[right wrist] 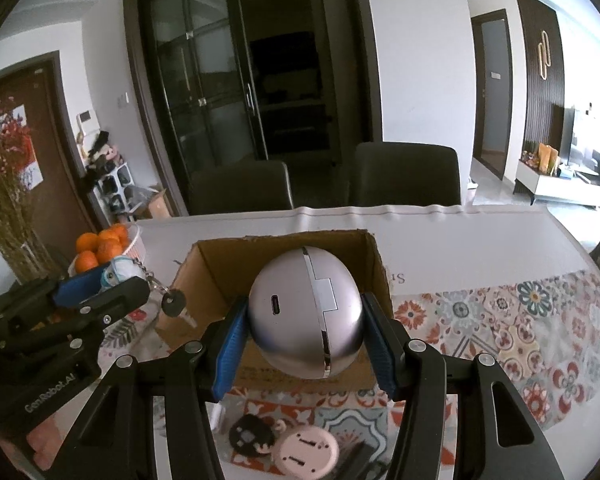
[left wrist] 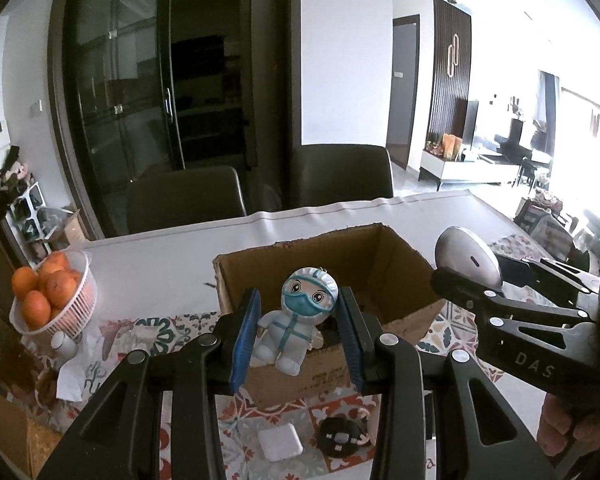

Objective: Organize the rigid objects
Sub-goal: 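Carry the figurine and speaker with both grippers over the cardboard box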

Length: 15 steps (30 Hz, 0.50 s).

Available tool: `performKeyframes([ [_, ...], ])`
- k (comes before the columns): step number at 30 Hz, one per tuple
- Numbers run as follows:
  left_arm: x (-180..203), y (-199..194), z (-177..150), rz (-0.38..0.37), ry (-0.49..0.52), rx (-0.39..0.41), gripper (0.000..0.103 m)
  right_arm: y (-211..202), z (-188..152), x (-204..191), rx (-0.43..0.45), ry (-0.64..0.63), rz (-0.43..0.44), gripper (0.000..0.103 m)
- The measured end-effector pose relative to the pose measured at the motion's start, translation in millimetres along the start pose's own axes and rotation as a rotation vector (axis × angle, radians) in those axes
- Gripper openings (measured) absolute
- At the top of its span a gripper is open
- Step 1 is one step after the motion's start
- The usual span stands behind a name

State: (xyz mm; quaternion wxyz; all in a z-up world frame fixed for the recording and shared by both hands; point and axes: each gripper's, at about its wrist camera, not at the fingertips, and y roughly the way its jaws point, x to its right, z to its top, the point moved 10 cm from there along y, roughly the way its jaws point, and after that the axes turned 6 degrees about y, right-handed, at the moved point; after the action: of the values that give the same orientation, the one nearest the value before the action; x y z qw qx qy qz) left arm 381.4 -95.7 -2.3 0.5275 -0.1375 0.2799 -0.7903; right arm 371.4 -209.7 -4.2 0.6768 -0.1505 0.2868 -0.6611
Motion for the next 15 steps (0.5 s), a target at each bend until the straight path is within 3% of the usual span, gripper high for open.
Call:
performKeyframes([
  [15,-13.2,47.3,16.4,-0.044,-0.075,-0.101,0.038,39.6,24.7,1.2,-0.124,-0.062,-0.018,0.055],
])
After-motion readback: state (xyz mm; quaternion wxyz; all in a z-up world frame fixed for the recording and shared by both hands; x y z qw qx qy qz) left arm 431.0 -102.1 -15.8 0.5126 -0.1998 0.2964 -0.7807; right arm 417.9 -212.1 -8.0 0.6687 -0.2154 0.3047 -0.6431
